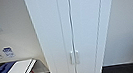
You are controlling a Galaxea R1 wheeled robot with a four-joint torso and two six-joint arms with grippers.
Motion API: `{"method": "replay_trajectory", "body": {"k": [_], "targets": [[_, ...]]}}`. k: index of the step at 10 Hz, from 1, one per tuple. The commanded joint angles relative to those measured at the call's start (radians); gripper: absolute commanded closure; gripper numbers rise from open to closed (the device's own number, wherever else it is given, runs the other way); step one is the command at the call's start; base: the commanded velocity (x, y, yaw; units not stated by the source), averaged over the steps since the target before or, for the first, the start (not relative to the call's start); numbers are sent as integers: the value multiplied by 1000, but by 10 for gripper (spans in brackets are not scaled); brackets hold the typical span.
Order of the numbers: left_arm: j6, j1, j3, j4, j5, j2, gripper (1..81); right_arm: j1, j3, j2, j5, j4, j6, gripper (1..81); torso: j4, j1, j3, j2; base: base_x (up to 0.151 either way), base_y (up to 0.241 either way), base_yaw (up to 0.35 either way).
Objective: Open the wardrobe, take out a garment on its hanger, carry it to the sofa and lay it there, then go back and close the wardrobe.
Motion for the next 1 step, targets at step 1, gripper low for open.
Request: {"method": "replay_trajectory", "body": {"k": [1], "targets": [[0, -15, -14, 17, 130, 45, 10, -7, -5, 19, -35, -29, -45, 10, 0, 0, 0, 0, 0, 0, 0]]}}
